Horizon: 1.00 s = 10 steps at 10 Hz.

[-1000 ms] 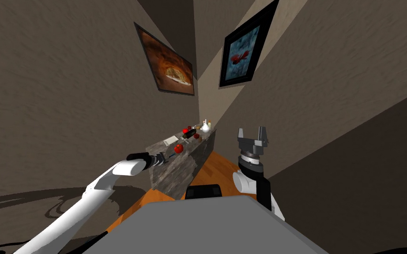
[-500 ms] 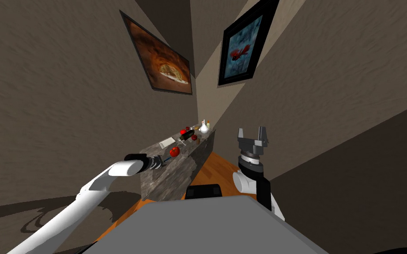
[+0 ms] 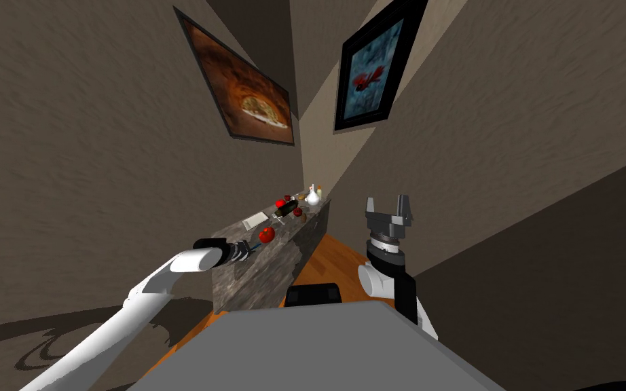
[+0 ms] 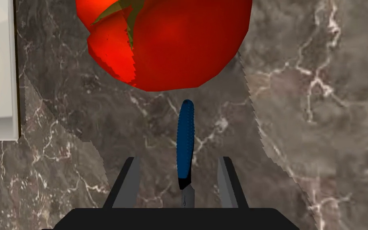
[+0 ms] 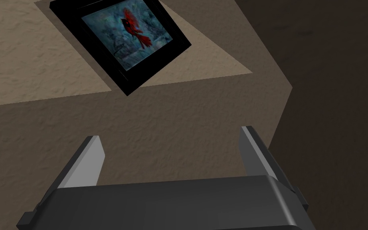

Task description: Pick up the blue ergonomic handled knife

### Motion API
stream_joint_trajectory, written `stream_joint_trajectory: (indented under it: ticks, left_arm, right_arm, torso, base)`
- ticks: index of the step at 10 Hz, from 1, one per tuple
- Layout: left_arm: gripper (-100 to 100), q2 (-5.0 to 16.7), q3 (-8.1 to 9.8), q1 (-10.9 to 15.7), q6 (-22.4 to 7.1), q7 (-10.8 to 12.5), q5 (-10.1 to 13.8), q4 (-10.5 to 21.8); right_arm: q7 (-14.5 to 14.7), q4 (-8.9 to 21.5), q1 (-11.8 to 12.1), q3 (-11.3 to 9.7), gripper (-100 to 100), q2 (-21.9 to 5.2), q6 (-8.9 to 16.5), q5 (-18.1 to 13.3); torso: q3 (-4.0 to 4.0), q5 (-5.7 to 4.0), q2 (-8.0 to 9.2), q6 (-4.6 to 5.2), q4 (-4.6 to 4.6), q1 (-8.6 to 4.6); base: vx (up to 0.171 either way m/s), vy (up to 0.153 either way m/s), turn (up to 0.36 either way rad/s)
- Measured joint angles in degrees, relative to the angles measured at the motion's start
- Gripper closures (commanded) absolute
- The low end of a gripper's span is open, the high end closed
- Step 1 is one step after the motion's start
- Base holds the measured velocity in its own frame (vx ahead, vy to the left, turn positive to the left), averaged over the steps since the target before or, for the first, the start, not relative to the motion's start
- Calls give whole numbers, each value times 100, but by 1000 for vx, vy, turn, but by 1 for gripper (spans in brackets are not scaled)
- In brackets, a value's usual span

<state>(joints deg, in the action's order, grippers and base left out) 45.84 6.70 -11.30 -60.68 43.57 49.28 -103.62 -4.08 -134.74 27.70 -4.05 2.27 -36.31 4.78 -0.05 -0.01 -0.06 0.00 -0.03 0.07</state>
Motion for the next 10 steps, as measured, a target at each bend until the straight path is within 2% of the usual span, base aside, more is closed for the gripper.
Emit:
stream_joint_trajectory:
  ticks: [3, 5, 7, 10]
  left_arm:
    - [100, -1, 0, 3, 0, 0, 4, -8]
    - [-100, -1, 0, 3, 0, 0, 4, -8]
    - [-100, 168, 169, 171, -44, 7, 68, -75]
    - [-100, 487, 443, 204, -320, 137, 120, -284]
  right_arm:
    - [0, 0, 0, 0, 0, 0, 0, 0]
    - [0, 0, 0, 0, 0, 0, 0, 0]
    - [0, 0, -1, 0, 0, 0, 0, 0]
    - [0, 0, -1, 0, 0, 0, 0, 0]
  torso:
    - [-8, 7, -11, 0, -6, 15]
    - [-9, 8, -12, 0, -6, 16]
    - [2, 7, 8, 0, -2, 15]
    - [17, 9, 33, -2, 4, 22]
  base:
    - [0, 0, 0]
    - [-15, -1, 14]
    - [-70, 1, 18]
    - [-109, 11, 34]
